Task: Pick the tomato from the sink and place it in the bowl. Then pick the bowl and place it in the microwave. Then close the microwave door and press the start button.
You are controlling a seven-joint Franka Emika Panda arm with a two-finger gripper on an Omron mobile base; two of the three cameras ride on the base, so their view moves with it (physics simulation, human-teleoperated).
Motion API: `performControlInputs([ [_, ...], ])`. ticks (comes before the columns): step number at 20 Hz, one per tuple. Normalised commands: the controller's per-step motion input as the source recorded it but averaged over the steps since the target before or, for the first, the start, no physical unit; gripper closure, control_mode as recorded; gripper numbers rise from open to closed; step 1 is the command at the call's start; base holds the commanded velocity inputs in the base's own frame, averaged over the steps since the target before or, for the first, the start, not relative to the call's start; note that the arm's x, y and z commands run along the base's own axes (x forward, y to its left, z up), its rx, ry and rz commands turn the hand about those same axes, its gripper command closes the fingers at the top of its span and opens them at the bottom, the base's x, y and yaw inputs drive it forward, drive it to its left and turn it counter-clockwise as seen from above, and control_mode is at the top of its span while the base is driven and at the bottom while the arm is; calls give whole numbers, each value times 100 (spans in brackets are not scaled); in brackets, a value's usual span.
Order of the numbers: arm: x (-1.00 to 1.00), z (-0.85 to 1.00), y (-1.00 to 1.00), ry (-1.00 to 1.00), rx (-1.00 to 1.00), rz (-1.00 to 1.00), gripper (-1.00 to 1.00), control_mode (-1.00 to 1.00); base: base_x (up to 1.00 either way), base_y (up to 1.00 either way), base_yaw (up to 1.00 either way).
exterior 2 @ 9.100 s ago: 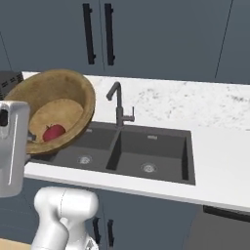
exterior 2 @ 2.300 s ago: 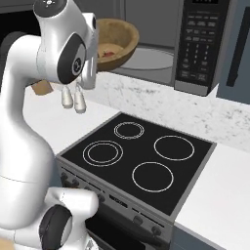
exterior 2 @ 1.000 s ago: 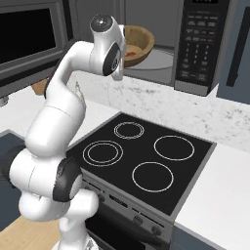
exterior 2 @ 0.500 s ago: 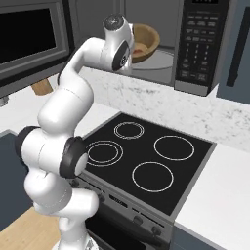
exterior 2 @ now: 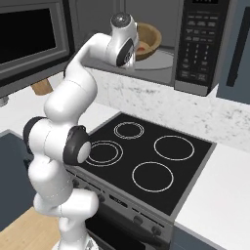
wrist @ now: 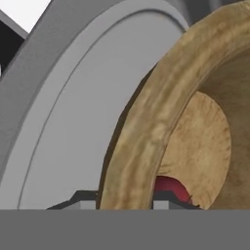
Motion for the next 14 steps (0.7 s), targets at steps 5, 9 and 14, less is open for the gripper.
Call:
performControlInputs([
  [5,-1,-4,0,-17,0,4,-100,-100,0,0,0],
  [9,-3,0,0,-21,0,5,-100,-100,0,0,0],
  [14,-61,8,3,-27,1,2,-100,-100,0,0,0],
])
